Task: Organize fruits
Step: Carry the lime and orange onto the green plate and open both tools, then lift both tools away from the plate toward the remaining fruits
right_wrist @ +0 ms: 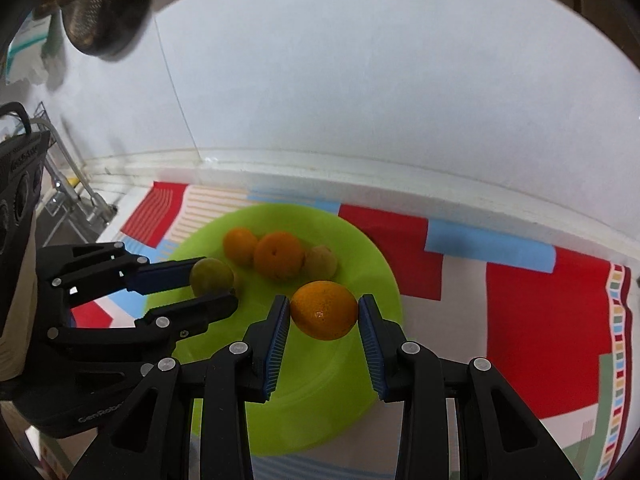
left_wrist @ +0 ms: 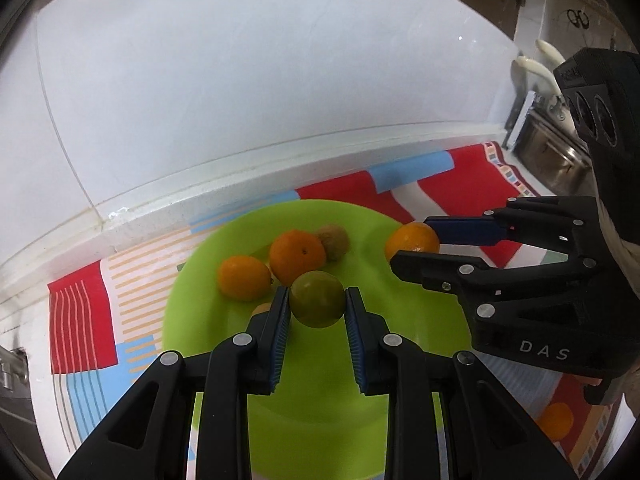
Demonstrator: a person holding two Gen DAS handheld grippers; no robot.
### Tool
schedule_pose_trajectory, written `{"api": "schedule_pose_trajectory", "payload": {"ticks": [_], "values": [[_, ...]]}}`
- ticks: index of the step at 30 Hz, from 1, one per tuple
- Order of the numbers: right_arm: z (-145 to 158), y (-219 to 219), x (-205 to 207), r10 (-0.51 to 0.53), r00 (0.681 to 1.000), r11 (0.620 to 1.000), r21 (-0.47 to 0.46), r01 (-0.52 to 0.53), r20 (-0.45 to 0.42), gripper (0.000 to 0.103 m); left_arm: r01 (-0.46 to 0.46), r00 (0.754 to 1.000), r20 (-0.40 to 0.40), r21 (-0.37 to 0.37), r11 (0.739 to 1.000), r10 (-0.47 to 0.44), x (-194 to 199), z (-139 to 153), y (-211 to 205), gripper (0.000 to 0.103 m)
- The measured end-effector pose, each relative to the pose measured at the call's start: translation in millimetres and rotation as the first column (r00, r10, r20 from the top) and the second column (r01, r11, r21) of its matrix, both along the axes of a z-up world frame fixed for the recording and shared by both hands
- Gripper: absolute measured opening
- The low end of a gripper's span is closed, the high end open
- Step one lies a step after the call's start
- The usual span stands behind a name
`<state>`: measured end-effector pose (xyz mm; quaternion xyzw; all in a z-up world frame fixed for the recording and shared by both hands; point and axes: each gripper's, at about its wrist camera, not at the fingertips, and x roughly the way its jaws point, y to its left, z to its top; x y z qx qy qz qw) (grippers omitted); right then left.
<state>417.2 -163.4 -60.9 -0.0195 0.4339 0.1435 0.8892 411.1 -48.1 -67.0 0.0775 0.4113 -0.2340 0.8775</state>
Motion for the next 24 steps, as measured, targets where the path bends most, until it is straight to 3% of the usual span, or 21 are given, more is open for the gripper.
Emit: {"api": "schedule_pose_trajectory", "payload": {"ticks": [3, 6, 8, 10, 12, 22, 24], "values": [[-7, 1, 5, 0.005, 1.0, 1.0, -0.001, -0.005, -0.012, 0.036, -0.002, 1.0, -0.006, 0.007, 1.0, 0.002, 3, -3, 1, 0.029], [-11, 2, 8, 0.008, 1.0, 1.0, 0.005, -0.008, -0.017, 0.037, -0.005, 1.0, 0.003, 0.007, 1.0, 0.005, 3, -1, 2, 0.039], [-13, 2, 9, 0.006, 1.0, 1.0, 0.004, -0.006, -0.025, 0.037, -0.017, 1.0, 0.017, 0.016, 1.0, 0.016, 0, 2, 4, 0.041], [-13, 2, 7, -0.002, 1.0, 1.0, 0.007, 0.002, -0.021, 0.045, -0.034, 0.999, 0.034, 0.021, 0.999, 0.033, -5, 6, 9, 0.042], [-11, 1, 3, -0.01, 1.0, 1.0, 0.001, 0.01, -0.008, 0.045, -0.053, 0.998, 0.045, 0.015, 0.998, 0.052, -12, 11, 15, 0.045], [34, 13, -49, -0.025, 0.993, 0.999, -0.019, 0.027, 0.112, 0.046, -0.109, 0.986, 0.126, -0.035, 0.993, 0.113, -60, 54, 42, 0.059], [45, 15, -62, -0.033, 0.99, 0.999, -0.01, 0.034, 0.138, 0.054, -0.126, 0.981, 0.144, -0.044, 0.991, 0.131, -71, 63, 49, 0.062]]}}
